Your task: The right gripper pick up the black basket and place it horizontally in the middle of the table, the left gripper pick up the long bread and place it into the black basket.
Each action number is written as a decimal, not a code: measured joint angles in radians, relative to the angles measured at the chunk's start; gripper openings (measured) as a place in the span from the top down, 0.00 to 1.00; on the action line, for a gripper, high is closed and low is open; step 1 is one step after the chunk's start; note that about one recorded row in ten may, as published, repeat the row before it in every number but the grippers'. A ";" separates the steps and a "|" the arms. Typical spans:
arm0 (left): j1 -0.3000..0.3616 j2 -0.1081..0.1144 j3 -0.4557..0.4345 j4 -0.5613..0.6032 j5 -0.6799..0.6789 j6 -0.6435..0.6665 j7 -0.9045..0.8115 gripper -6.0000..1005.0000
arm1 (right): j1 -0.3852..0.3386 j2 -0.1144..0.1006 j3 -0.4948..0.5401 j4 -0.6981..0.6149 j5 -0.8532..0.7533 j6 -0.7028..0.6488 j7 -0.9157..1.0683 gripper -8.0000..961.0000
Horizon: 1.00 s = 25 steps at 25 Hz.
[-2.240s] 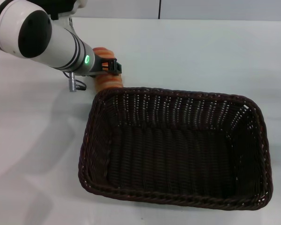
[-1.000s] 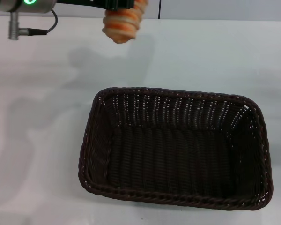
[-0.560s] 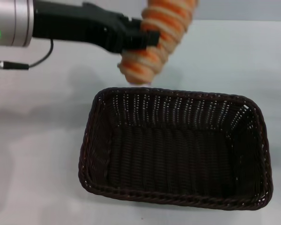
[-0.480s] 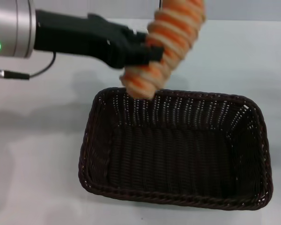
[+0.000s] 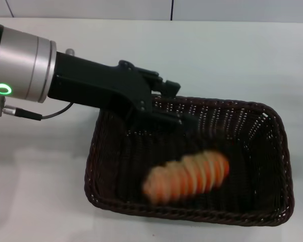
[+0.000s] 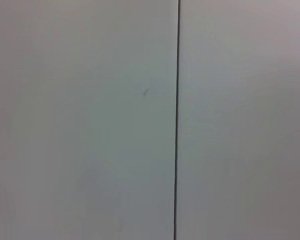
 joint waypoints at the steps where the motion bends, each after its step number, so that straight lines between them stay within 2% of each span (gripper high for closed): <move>1: 0.002 0.000 -0.002 0.003 -0.012 0.005 0.010 0.31 | 0.001 0.000 0.000 0.000 0.000 0.000 0.000 0.64; 3: 0.004 -0.001 -0.004 0.005 -0.019 0.017 0.016 0.29 | 0.005 0.000 0.000 -0.001 0.000 0.000 0.000 0.64; 5: 0.020 -0.002 -0.006 0.008 -0.024 0.124 0.036 0.26 | 0.009 0.000 0.000 -0.005 0.000 0.001 0.000 0.64; 6: 0.020 -0.002 -0.006 0.008 -0.024 0.124 0.036 0.24 | 0.009 0.000 0.000 -0.005 0.000 0.001 0.000 0.64; 9: 0.069 -0.002 -0.008 0.022 -0.023 0.330 0.058 0.20 | 0.010 0.000 0.000 -0.005 0.000 0.001 0.000 0.64; 10: 0.093 -0.002 -0.008 0.052 -0.023 0.467 0.065 0.19 | 0.010 0.000 0.000 -0.005 0.000 0.001 0.000 0.64; 11: 0.093 -0.002 -0.008 0.052 -0.023 0.467 0.065 0.19 | 0.010 0.000 0.000 -0.005 0.000 0.001 0.000 0.64; 15: 0.122 -0.003 -0.025 0.188 -0.040 0.752 0.110 0.19 | 0.011 0.000 0.000 -0.004 0.000 0.001 0.000 0.64; 17: 0.135 -0.005 -0.028 0.290 -0.103 0.938 0.202 0.19 | 0.013 0.000 0.000 -0.004 0.000 0.001 0.000 0.64; 18: 0.135 -0.005 -0.028 0.290 -0.103 0.938 0.202 0.19 | 0.013 0.000 0.000 -0.004 0.000 0.001 0.000 0.64; 20: 0.144 -0.006 -0.023 0.378 -0.208 1.117 0.340 0.19 | 0.021 0.000 0.000 -0.006 0.000 0.006 0.000 0.64; 21: 0.144 -0.006 -0.023 0.378 -0.208 1.117 0.340 0.19 | 0.021 0.000 0.000 -0.006 0.000 0.006 0.000 0.64; 22: 0.144 -0.007 -0.020 0.430 -0.296 1.217 0.451 0.19 | 0.028 0.000 0.000 -0.009 0.000 0.011 0.000 0.64; 23: 0.144 -0.007 -0.020 0.430 -0.296 1.217 0.451 0.19 | 0.032 -0.001 0.000 -0.009 0.000 0.014 0.000 0.64; 25: 0.123 -0.007 -0.028 0.511 -0.416 1.309 0.597 0.19 | 0.037 -0.001 0.000 -0.010 0.000 0.019 -0.001 0.64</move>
